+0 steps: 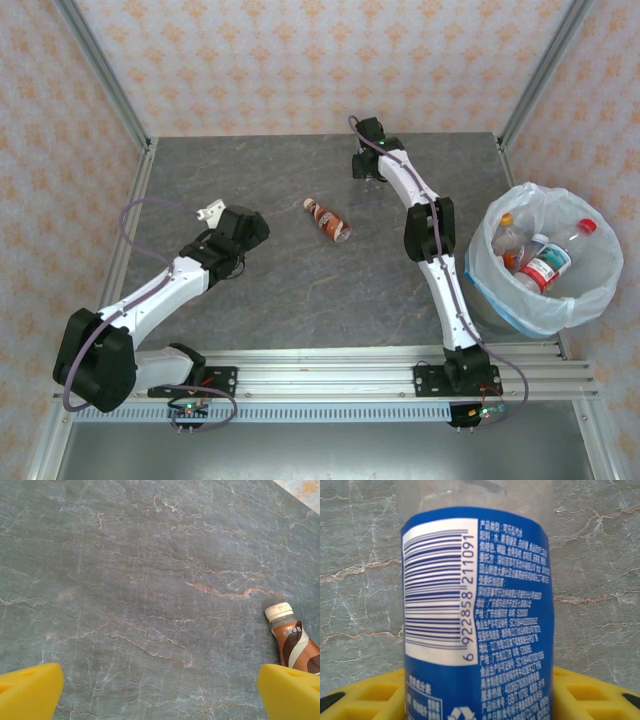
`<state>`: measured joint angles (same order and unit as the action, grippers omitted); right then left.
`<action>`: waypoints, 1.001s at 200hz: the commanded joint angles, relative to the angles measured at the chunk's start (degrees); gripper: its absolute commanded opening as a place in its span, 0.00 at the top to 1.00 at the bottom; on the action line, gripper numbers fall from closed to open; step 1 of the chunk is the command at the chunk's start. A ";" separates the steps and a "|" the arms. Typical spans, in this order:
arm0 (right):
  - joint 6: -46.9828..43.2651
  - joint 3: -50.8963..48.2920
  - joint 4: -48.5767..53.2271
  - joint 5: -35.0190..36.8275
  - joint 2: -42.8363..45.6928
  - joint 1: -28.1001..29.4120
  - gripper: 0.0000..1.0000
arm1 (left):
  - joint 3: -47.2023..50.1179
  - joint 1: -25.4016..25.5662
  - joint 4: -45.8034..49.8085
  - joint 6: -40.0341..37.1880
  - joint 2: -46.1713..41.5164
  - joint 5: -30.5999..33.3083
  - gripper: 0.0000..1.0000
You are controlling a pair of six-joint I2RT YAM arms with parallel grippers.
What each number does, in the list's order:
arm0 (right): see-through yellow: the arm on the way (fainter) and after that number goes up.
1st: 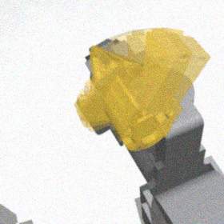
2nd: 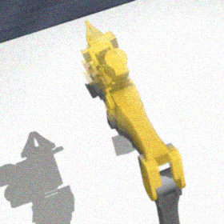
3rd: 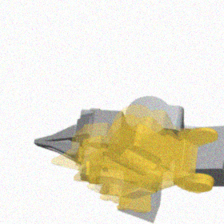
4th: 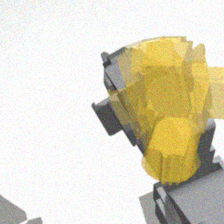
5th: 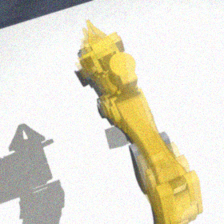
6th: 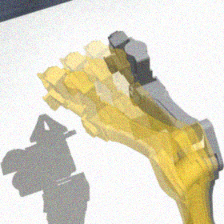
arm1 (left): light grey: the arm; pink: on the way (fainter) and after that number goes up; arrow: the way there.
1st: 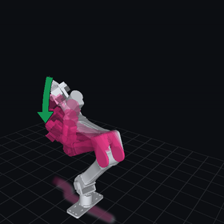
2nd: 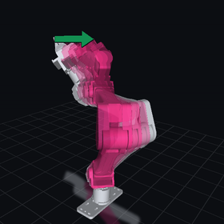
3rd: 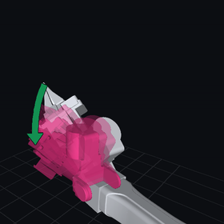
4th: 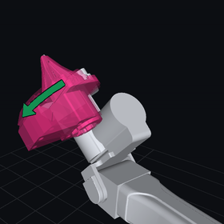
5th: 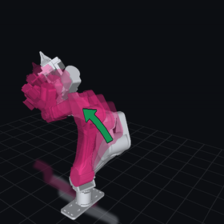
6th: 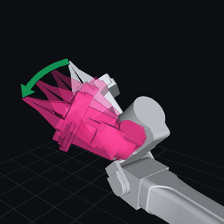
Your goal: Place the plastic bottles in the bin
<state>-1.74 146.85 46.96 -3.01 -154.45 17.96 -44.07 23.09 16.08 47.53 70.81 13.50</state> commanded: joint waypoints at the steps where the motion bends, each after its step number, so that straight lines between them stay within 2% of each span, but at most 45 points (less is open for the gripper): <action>1: -1.36 0.40 3.11 0.28 2.99 -0.03 0.49 | -1.27 -0.50 -0.25 -0.20 0.99 -0.08 0.00; 62: -3.24 -2.75 3.47 0.93 7.16 1.54 0.51 | -1.28 -0.50 -1.20 0.02 1.84 -1.01 0.00; 100: -4.56 -9.29 1.70 0.30 12.50 2.88 0.51 | -1.31 -0.48 -1.20 -0.42 1.98 -0.97 0.00; 140: -4.87 -22.46 -3.23 0.72 22.30 3.91 0.51 | -1.09 -0.51 -1.91 -0.64 2.79 -0.75 0.00; 200: -2.61 -45.64 -15.09 1.07 39.13 5.10 0.51 | -2.31 -0.55 -4.33 -0.92 5.32 -4.46 0.00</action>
<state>-5.63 107.48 38.17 -3.01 -121.91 22.35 -44.18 23.09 13.93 47.51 75.44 10.50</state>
